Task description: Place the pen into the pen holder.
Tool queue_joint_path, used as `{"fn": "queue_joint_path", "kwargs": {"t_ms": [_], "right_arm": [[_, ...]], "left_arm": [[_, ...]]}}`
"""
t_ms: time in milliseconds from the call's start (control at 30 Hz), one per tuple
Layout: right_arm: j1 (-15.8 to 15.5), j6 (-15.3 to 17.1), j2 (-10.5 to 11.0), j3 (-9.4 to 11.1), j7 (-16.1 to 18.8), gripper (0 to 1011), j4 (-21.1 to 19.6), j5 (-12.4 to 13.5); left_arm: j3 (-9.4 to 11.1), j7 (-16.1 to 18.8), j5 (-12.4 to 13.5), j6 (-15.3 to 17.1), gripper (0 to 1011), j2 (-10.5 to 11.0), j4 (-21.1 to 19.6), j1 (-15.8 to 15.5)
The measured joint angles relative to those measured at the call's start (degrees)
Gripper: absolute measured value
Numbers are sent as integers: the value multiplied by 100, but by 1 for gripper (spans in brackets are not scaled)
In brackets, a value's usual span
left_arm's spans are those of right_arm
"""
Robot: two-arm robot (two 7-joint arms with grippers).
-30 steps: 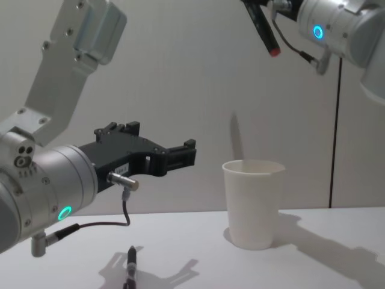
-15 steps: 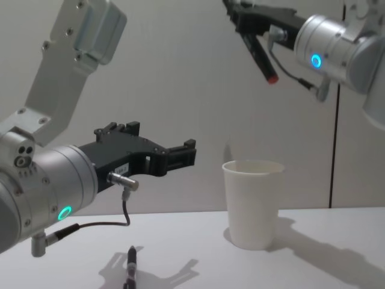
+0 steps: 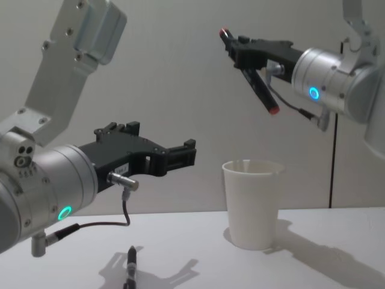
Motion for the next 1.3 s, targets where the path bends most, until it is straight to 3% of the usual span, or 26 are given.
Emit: {"fn": "queue_joint_path", "kwargs": {"t_ms": [667,1300], "right_arm": [[-152,-140,-51,-136,-55,163,239,-7],[-294,-199,-34,-225,-117,163,336,-288]], "left_arm": [[0,0,0,0,1001,0,0,0],[0,0,0,0,1001,0,0,0]]}}
